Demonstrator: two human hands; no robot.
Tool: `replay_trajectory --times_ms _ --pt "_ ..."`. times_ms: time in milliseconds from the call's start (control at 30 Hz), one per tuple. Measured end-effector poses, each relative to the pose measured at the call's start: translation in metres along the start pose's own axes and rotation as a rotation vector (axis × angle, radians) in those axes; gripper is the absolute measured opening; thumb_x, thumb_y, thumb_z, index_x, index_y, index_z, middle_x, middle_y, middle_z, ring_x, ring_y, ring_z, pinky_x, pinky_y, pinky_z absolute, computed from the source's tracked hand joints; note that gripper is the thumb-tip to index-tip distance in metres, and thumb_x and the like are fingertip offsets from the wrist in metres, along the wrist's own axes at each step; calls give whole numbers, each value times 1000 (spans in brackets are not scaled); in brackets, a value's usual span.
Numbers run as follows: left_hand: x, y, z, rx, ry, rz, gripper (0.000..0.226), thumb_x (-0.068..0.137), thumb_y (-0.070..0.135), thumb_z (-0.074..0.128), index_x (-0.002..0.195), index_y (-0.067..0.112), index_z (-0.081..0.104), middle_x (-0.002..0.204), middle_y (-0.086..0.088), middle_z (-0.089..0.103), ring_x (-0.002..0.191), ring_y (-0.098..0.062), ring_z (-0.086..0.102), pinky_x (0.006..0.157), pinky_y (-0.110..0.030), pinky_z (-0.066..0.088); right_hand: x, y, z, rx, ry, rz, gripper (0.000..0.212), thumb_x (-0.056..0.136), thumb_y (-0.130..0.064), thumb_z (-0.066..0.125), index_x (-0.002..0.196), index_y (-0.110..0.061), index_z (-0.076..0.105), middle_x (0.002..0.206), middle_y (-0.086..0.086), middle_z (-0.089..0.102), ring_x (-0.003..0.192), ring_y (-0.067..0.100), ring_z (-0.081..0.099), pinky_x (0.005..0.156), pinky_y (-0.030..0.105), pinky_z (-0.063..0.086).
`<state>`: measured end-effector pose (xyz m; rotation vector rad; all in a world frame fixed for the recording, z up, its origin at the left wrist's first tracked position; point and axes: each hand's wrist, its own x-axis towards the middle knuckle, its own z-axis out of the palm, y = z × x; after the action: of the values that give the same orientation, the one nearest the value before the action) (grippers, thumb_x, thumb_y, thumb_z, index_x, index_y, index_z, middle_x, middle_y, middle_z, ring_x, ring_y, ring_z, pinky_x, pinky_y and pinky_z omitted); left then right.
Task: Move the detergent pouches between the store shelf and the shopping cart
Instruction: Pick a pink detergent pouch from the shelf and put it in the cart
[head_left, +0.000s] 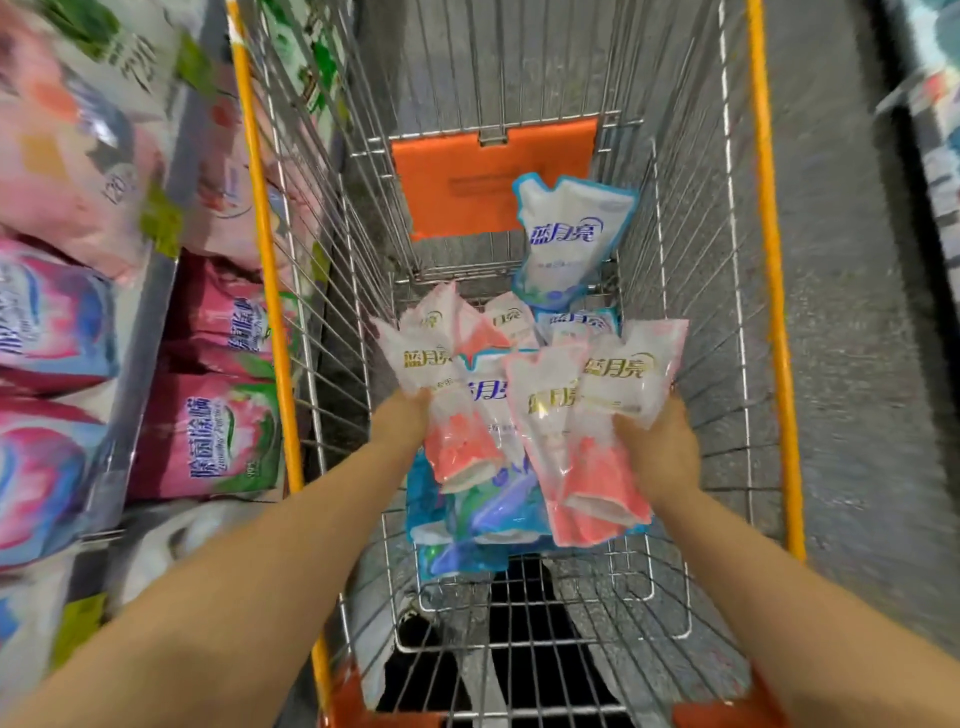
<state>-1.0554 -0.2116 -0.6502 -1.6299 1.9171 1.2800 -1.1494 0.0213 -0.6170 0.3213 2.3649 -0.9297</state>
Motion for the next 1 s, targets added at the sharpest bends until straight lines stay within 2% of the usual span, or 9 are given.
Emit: replay_trajectory --times_ms 100,200,433,567,667,800,867,933,1000 --pt "0 -5 6 59 6 17 45 98 34 38 137 11 43 132 -17 52 119 -34 51 94 -34 39 1 5 1 -9 -9 28 48 88 -21 60 129 -9 39 114 12 57 104 36 57 78 39 45" --pt "-5 -9 8 78 22 27 43 96 31 43 132 8 47 125 -19 57 112 -35 55 91 -38 43 1 5 2 -36 -6 28 48 90 -22 60 130 -9 37 118 14 59 103 36 59 81 43 48" --pt "-28 -17 14 -260 122 -41 48 92 25 54 130 2 38 116 -13 54 104 -30 54 82 -35 42 -13 15 6 22 20 77 55 88 -24 61 133 -11 33 123 11 58 106 35 59 89 47 49" --pt "-54 -25 16 -328 119 -15 53 93 33 52 134 4 36 127 -15 53 111 -33 53 82 -34 40 -35 19 10 66 72 71 55 84 -25 64 129 -7 37 122 15 54 105 35 57 90 48 49" --pt "-80 -29 11 -357 102 37 52 94 34 52 134 3 37 116 -15 56 98 -29 55 71 -30 39 -55 19 13 -60 161 2 61 82 -30 64 132 -6 38 128 19 45 117 37 46 98 48 41" --pt "-111 -41 0 -333 100 121 43 97 28 46 133 7 39 81 2 46 66 -12 45 55 -26 34 -95 13 13 -90 251 -102 66 85 -37 63 138 -6 37 137 17 41 127 34 39 104 43 33" --pt "-125 -51 -7 -314 74 166 38 96 28 45 130 10 43 78 0 49 66 -14 47 59 -28 39 -122 12 16 -50 250 -141 63 90 -41 55 140 -8 35 139 16 40 128 33 37 104 43 32" --pt "-144 -63 -15 -293 65 221 31 95 32 46 119 13 51 96 -9 60 85 -27 58 78 -36 47 -150 13 20 -18 257 -191 59 91 -38 53 139 -8 37 136 18 42 125 34 41 101 42 34" --pt "-163 -75 -25 -324 56 289 19 95 32 46 104 17 54 105 -12 62 95 -31 60 79 -40 49 -178 17 23 13 261 -248 57 89 -30 56 137 -5 41 133 21 46 122 35 44 98 39 36"
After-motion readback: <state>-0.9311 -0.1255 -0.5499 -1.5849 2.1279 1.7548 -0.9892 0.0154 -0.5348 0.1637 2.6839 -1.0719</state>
